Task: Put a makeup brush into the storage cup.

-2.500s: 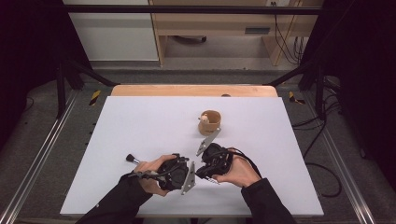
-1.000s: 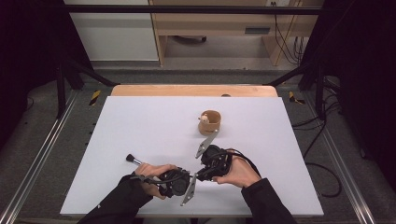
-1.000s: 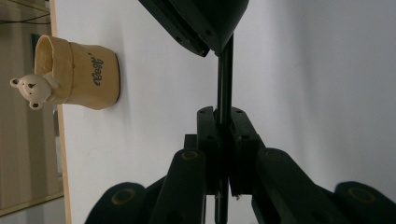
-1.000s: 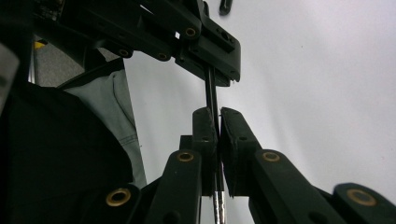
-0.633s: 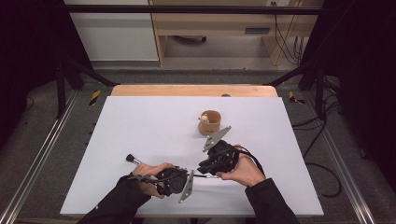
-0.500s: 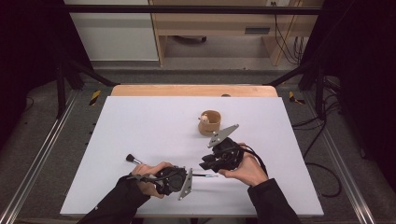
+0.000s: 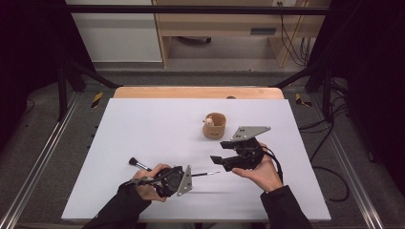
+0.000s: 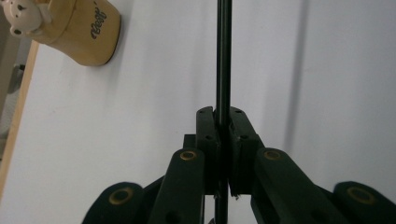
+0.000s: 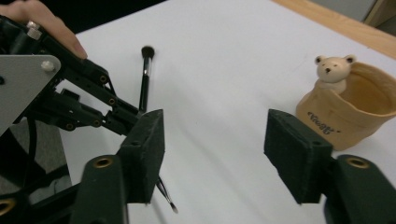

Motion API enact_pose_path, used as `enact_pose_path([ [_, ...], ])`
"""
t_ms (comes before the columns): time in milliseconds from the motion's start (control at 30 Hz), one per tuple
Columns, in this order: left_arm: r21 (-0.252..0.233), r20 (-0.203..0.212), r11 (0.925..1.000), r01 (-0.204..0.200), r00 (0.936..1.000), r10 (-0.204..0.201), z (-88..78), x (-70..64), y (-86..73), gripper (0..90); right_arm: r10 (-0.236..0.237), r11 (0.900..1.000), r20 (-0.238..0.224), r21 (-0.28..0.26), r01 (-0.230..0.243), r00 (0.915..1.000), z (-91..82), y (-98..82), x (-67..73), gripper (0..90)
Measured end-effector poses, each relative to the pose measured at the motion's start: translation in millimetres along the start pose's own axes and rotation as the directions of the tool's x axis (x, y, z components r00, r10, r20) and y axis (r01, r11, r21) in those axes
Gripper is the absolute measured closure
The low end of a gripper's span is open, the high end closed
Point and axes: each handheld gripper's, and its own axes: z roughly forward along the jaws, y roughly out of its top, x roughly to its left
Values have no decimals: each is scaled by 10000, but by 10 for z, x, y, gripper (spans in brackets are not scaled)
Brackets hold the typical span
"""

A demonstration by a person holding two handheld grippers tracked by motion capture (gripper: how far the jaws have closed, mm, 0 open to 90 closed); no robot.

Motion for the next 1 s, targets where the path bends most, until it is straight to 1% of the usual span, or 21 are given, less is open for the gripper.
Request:
enact_pose_path([
  [67,-82,4,9993,373,9993,-373,-4,7,-23,846,81,9996,173,-262,-77,9998,-37,-13,-11,326],
  [100,-82,4,9993,373,9993,-373,-4,7,-23,846,81,9996,173,-262,-77,9998,-37,-13,-11,326],
  [133,-92,42,9983,579,9983,-579,-7,11,-32,846,137,9993,237,-355,-129,9996,-54,-20,-17,316],
  [233,-248,44,9927,1182,9930,-1181,-4,10,-59,846,253,9978,452,-617,-225,9987,-91,-44,-37,284],
  [300,-287,44,9899,1389,9903,-1388,-2,14,-73,846,355,9962,593,-815,-306,9976,-117,-63,-47,252],
  [333,-413,8,9842,1719,9851,-1720,-1,12,-86,846,468,9941,743,-1011,-391,9961,-139,-78,-54,238],
  [367,-413,8,9842,1719,9851,-1720,-1,12,-86,846,468,9941,743,-1011,-391,9961,-139,-78,-54,238],
  [400,-531,37,9788,1977,9802,-1978,-1,14,-96,846,547,9931,784,-1076,-461,9954,-147,-84,-57,232],
  [433,-683,121,9697,2345,9721,-2342,-6,21,-111,845,684,9905,847,-1250,-575,9941,-166,-108,-70,213],
  [467,-683,121,9697,2345,9721,-2342,-6,21,-111,846,726,9901,869,-1267,-612,9936,-170,-116,-73,211],
  [500,-808,211,9602,2675,9636,-2666,-10,22,-127,846,743,9901,926,-1261,-623,9929,-176,-129,-74,205],
  [633,-969,215,9410,3242,9459,-3237,-17,18,-156,846,897,9877,1134,-1382,-737,9895,-189,-197,-81,196],
  [667,-969,215,9410,3242,9459,-3237,-17,18,-156,846,897,9877,1134,-1382,-737,9895,-189,-197,-81,196],
  [700,-1080,179,9297,3521,9357,-3523,-24,18,-166,846,1037,9850,1084,-1493,-869,9887,-199,-233,-89,192],
  [733,-1080,179,9297,3521,9357,-3523,-24,18,-166,846,1037,9850,1084,-1493,-869,9887,-199,-233,-89,192],
  [767,-1210,165,9169,3803,9243,-3812,-34,18,-174,846,1130,9827,1094,-1588,-948,9876,-204,-258,-86,181],
  [800,-1300,165,9093,3952,9178,-3966,-36,19,-179,846,1210,9814,1101,-1625,-1023,9865,-203,-270,-81,172],
  [900,-1437,202,8905,4318,9009,-4336,-45,13,-183,846,1236,9810,1207,-1646,-1029,9850,-196,-305,-62,157],
  [933,-1437,202,8905,4318,9009,-4336,-45,13,-183,846,1236,9810,1207,-1646,-1029,9850,-196,-305,-62,157],
  [967,-1489,137,8813,4484,8921,-4516,-51,5,-182,846,1316,9787,1225,-1739,-1092,9837,-190,-327,-46,148],
  [1000,-1545,194,8758,4572,8877,-4600,-52,3,-182,846,1349,9777,1237,-1779,-1118,9831,-187,-337,-41,144],
])
